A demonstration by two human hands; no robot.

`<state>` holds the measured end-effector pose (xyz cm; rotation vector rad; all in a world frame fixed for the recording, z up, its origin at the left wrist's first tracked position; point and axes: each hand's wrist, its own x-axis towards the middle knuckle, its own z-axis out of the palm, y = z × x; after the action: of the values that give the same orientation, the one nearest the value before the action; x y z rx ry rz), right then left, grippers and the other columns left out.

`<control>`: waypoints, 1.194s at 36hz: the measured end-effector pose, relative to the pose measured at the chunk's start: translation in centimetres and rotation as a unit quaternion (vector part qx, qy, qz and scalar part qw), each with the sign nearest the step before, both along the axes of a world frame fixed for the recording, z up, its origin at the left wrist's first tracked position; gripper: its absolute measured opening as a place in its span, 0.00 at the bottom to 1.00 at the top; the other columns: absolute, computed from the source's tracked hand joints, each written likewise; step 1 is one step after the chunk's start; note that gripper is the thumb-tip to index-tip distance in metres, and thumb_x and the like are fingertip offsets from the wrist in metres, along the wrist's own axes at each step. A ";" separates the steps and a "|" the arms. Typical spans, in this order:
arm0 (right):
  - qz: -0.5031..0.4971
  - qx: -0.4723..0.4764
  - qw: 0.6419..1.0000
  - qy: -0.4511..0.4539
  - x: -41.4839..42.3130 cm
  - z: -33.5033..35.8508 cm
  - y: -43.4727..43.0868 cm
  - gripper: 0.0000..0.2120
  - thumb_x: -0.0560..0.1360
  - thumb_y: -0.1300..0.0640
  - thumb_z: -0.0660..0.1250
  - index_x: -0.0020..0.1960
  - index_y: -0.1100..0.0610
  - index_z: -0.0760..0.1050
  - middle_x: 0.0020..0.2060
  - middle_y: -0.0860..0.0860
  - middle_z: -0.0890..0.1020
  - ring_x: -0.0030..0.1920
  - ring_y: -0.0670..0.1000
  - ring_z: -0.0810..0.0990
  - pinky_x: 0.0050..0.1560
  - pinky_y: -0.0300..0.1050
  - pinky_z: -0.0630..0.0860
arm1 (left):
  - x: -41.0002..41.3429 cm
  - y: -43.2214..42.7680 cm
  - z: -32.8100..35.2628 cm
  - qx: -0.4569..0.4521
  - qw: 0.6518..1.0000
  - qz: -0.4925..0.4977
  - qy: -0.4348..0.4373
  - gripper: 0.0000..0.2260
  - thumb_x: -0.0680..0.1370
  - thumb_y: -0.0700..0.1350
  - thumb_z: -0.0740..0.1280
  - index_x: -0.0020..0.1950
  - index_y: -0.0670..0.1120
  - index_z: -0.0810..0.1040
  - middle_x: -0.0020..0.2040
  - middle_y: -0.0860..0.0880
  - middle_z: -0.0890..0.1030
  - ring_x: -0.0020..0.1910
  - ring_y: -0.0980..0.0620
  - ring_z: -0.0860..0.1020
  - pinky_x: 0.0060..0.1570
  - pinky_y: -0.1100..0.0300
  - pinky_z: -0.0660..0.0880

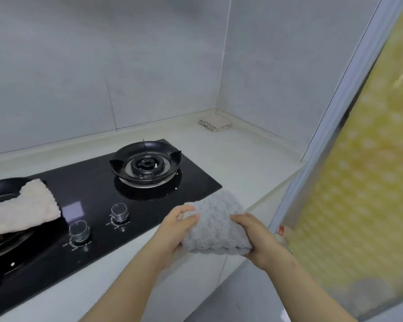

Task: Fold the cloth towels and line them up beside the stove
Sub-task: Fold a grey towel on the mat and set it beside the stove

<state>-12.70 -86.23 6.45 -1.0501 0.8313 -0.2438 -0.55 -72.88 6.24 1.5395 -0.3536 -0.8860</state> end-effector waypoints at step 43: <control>0.153 0.018 0.985 0.083 32.9 -5.9 -37.2 0.08 0.75 0.68 0.63 0.53 0.60 0.69 0.44 0.56 0.74 0.40 0.51 0.73 0.34 0.44 0.73 | 25.4 -35.0 -4.9 0.218 0.924 0.295 -0.107 0.20 0.75 0.31 0.60 0.63 0.47 0.73 0.56 0.44 0.76 0.31 0.54 0.75 0.24 0.69 0.72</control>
<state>20.19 -123.46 0.50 -1.1577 0.8070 0.1195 24.81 -107.89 1.33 2.0111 0.1757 -0.3245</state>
